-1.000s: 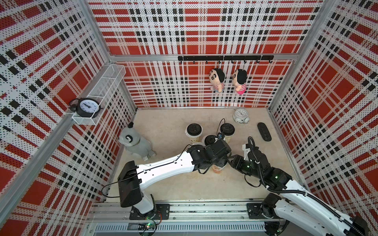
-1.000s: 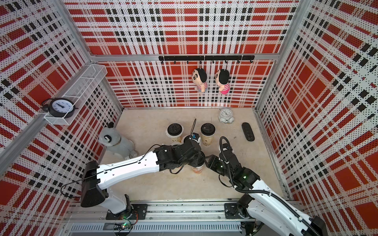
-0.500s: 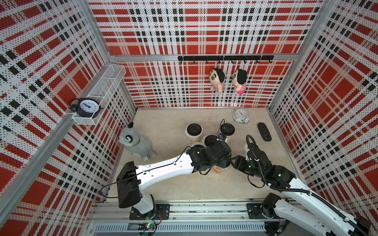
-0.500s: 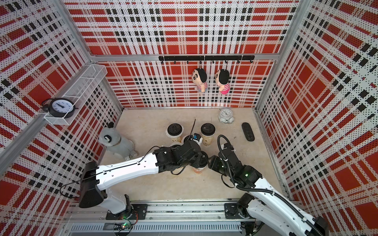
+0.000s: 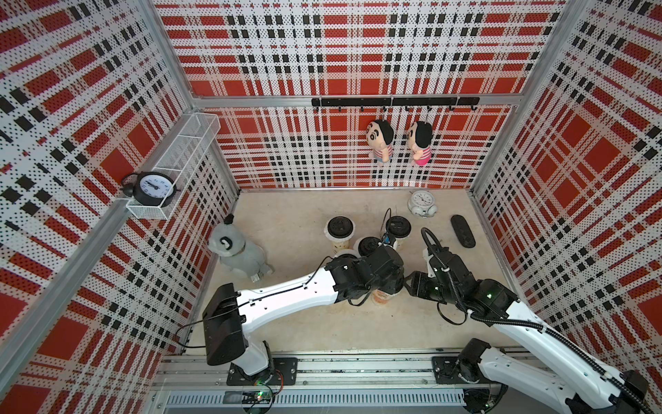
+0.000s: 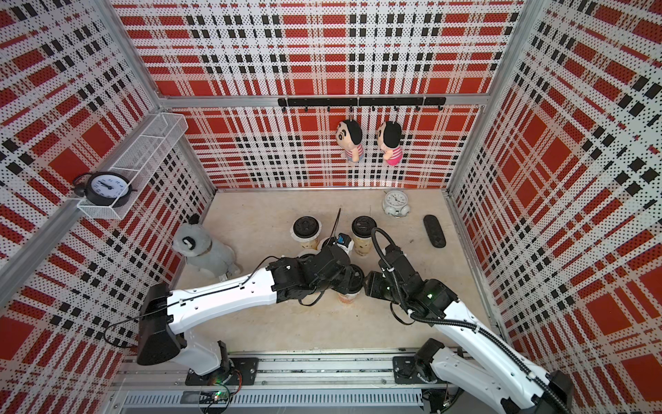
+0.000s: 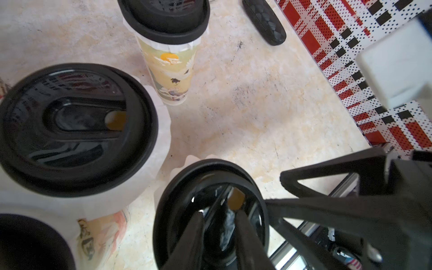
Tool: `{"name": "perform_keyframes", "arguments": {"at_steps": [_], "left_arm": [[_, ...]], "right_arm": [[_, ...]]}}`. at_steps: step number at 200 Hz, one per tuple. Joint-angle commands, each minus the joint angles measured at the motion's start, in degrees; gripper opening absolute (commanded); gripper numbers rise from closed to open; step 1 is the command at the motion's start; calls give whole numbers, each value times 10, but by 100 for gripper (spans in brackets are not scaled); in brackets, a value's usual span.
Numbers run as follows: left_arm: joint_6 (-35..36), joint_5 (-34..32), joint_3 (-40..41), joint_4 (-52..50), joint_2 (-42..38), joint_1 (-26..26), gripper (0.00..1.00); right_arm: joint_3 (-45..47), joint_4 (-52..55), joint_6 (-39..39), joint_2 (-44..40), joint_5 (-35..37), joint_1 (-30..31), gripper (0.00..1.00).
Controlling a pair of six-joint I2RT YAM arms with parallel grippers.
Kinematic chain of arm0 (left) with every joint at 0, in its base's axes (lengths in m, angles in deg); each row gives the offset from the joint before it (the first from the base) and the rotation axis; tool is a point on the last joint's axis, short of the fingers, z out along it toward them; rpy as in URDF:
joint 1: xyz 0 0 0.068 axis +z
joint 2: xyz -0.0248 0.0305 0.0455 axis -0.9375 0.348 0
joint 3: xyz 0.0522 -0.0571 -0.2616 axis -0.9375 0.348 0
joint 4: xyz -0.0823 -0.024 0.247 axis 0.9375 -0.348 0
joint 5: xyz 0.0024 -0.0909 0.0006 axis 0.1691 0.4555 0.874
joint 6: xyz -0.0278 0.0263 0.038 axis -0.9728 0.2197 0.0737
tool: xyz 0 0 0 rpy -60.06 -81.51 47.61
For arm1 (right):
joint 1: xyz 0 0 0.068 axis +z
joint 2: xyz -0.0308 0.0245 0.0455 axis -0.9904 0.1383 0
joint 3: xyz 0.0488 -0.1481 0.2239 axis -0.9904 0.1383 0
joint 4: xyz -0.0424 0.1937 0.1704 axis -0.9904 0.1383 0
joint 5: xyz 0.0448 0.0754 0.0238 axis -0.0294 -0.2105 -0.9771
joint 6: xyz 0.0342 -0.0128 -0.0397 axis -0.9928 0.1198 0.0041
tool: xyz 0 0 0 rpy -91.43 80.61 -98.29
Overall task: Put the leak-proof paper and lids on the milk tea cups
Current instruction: Secure the cup lid on the cup.
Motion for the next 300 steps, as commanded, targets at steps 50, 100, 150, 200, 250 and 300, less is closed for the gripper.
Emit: {"name": "perform_keyframes", "arguments": {"at_steps": [50, 100, 150, 200, 250, 300], "left_arm": [[-2, 30, 5, -123, 35, 11, 28], [20, 26, -71, -134, 61, 11, 28], [29, 14, -115, -152, 67, 10, 29], [30, 2, -135, -163, 58, 10, 30], [47, -15, -190, -166, 62, 25, 31], [57, -66, -225, -170, 39, 52, 34]], "right_arm": [[-19, -36, 30, -7, -34, 1, 49], [-27, -33, 29, -16, -23, 2, 50], [-28, -29, 26, -20, -16, 1, 50], [-28, -29, 26, -20, -14, 1, 50], [-32, -30, 27, -14, -9, 1, 50], [-61, 12, 43, -6, 52, -17, 50]]}}
